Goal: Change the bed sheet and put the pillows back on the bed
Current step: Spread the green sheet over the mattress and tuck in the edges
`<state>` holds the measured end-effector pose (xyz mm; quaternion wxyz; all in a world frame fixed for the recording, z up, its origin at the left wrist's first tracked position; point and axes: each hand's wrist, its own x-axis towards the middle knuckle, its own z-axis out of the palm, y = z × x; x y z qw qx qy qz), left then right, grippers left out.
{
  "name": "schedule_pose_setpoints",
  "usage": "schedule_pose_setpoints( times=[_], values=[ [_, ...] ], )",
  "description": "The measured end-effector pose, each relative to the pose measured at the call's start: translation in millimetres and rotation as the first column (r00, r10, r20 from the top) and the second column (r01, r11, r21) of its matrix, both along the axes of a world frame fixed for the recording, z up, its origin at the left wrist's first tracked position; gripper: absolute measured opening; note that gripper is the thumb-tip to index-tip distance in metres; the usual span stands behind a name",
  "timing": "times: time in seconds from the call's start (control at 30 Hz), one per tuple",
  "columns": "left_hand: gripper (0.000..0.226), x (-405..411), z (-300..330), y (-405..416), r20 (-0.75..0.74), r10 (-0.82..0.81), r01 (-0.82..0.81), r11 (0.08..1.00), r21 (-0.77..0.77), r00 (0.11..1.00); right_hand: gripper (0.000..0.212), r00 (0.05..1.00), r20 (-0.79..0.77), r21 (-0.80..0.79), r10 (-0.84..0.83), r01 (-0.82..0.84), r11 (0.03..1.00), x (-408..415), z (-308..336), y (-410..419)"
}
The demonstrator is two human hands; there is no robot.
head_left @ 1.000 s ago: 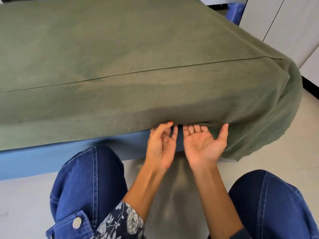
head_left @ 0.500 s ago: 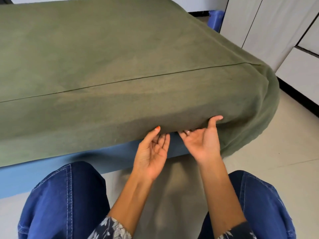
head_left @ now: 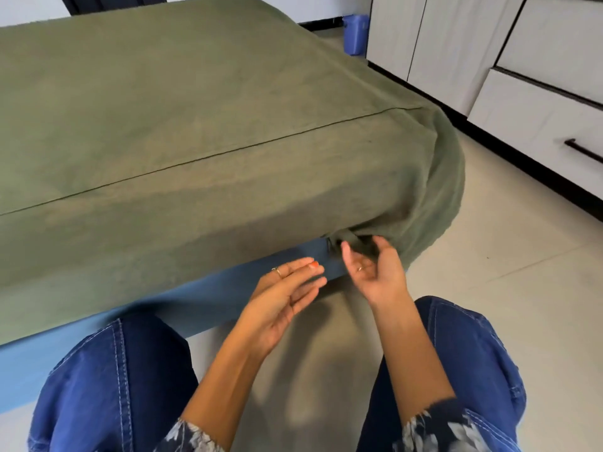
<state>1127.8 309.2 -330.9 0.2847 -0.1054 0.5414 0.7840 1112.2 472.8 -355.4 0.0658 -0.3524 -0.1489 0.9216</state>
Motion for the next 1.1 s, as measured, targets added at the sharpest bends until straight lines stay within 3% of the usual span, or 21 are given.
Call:
schedule_pose_setpoints(
  times=[0.03, 0.17, 0.3, 0.43, 0.53, 0.6, 0.67, 0.73, 0.8, 0.87, 0.93, 1.03, 1.1],
  values=[
    [0.026, 0, 0, 10, -0.015, 0.006, -0.006, 1.0, 0.019, 1.0, 0.013, 0.999, -0.003, 0.057, -0.039, 0.039, 0.998, -7, 5, 9],
    [0.044, -3, 3, 53, -0.058, 0.023, -0.016, 0.993, 0.113, 0.998, 0.026, 0.992, -0.036, 0.213, -0.118, 0.123, 0.969, -24, 22, 42],
    [0.05, -5, 4, 87, -0.014, 0.087, -0.08, 0.959, 0.272, 0.996, 0.015, 0.977, -0.211, 0.166, -0.029, 0.065, 0.984, -12, 27, 46],
    [0.024, -17, 12, 107, 0.107, 0.132, -0.168, 0.847, 0.504, 0.986, 0.043, 0.911, -0.406, 0.069, -0.067, 0.103, 0.992, -16, 39, 53],
    [0.019, -29, 18, 122, 0.188, 0.136, -0.221, 0.785, 0.578, 0.973, 0.066, 0.888, -0.457, 0.159, 0.054, 0.022, 0.987, -33, 56, 71],
    [0.019, -36, 19, 130, 0.198, 0.128, -0.219, 0.804, 0.553, 0.972, 0.072, 0.893, -0.42, 0.251, 0.162, -0.057, 0.966, -47, 65, 85],
    [0.021, -37, 16, 130, 0.106, 0.032, -0.075, 0.898, 0.433, 0.994, 0.074, 0.916, -0.327, 0.305, 0.232, -0.13, 0.944, -60, 72, 100],
    [0.027, -31, 12, 120, -0.032, -0.24, 0.242, 0.954, 0.176, 0.97, 0.064, 0.928, -0.201, 0.352, 0.314, -0.231, 0.907, -71, 78, 114],
    [0.031, -19, 7, 105, -0.078, -0.572, 0.56, 0.817, -0.135, 0.816, 0.051, 0.92, -0.102, 0.411, 0.378, -0.307, 0.858, -82, 82, 125],
    [0.035, -7, 8, 97, -0.017, -0.794, 0.734, 0.57, -0.37, 0.607, 0.045, 0.908, -0.048, 0.465, 0.417, -0.349, 0.814, -89, 84, 133],
    [0.043, 0, 15, 98, 0.004, -0.88, 0.77, 0.414, -0.487, 0.475, 0.042, 0.896, -0.026, 0.49, 0.444, -0.376, 0.786, -91, 87, 136],
    [0.047, 1, 38, 103, -0.09, -0.94, 0.699, 0.306, -0.646, 0.329, 0.042, 0.887, 0.062, 0.523, 0.457, -0.419, 0.743, -87, 93, 129],
    [0.048, -2, 60, 103, -0.152, -0.968, 0.659, 0.249, -0.71, 0.201, 0.038, 0.925, 0.116, 0.604, 0.361, -0.355, 0.714, -82, 90, 124]
  ],
)
